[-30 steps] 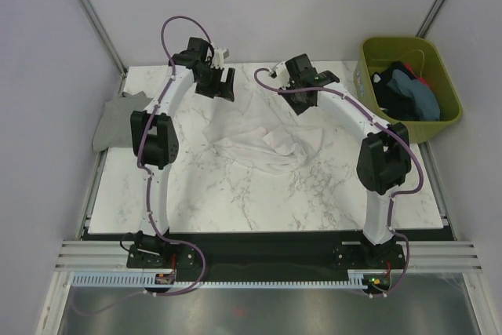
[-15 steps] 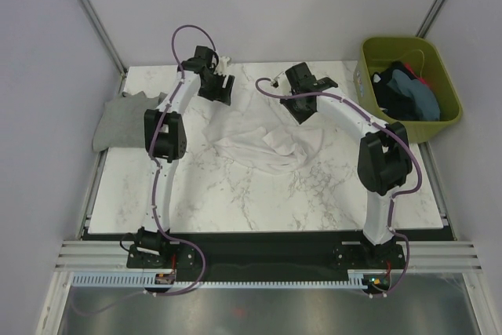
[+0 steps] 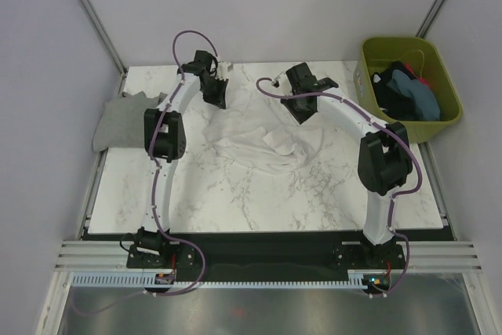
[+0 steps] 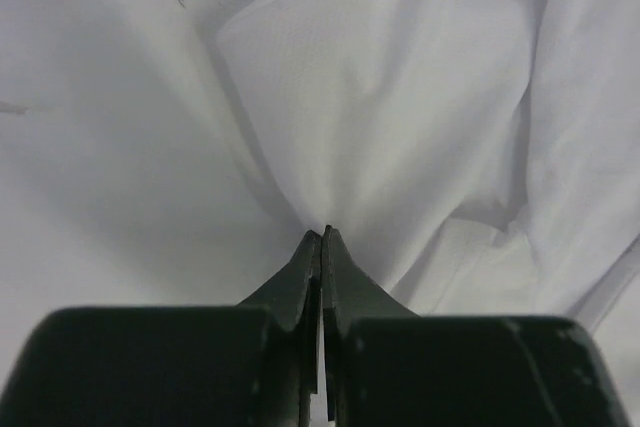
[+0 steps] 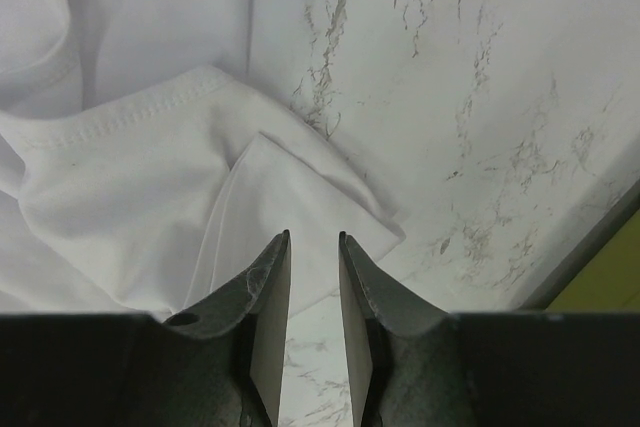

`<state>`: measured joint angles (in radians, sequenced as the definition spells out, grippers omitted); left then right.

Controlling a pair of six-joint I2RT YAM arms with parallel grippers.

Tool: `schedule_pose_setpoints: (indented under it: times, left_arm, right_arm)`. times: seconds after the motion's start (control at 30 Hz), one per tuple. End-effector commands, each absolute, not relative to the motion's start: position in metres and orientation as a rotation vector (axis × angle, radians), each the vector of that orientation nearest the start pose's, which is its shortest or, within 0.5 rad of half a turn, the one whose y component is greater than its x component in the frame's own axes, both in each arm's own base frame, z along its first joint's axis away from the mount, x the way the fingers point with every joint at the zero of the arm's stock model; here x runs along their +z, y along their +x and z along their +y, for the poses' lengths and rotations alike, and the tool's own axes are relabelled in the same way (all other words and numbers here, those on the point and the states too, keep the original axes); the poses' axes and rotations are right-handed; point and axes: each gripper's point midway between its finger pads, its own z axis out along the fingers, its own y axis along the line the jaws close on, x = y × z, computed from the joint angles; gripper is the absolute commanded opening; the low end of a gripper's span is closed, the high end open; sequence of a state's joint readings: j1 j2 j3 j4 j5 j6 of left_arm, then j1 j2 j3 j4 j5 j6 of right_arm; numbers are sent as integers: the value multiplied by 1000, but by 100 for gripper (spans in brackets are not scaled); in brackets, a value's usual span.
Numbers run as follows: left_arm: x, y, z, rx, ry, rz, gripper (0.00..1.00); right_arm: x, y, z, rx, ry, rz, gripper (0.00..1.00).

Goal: Fold and stack the t-shirts
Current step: Flatten the tshirt out

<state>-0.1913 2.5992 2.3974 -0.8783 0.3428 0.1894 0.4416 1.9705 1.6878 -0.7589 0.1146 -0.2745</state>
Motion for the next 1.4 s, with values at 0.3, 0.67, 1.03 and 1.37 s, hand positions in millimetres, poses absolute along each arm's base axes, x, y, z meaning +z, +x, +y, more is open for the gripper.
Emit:
schedule_pose_setpoints:
  times: [0.3, 0.67, 1.03, 1.37]
  left_arm:
    - [225, 491, -125, -554, 465, 2319, 2]
    - [204, 459, -133, -653, 489, 2390, 2]
    - [209, 440, -132, -634, 506, 2395, 2]
    - [217, 437, -134, -619, 520, 2378, 2]
  right_arm:
    - [112, 430, 183, 18, -855, 2457, 37]
    - [82, 439, 227, 265, -867, 2496, 47]
    - [118, 477, 319, 485, -888, 2292, 48]
    - [76, 454, 338, 494, -958, 2370, 49]
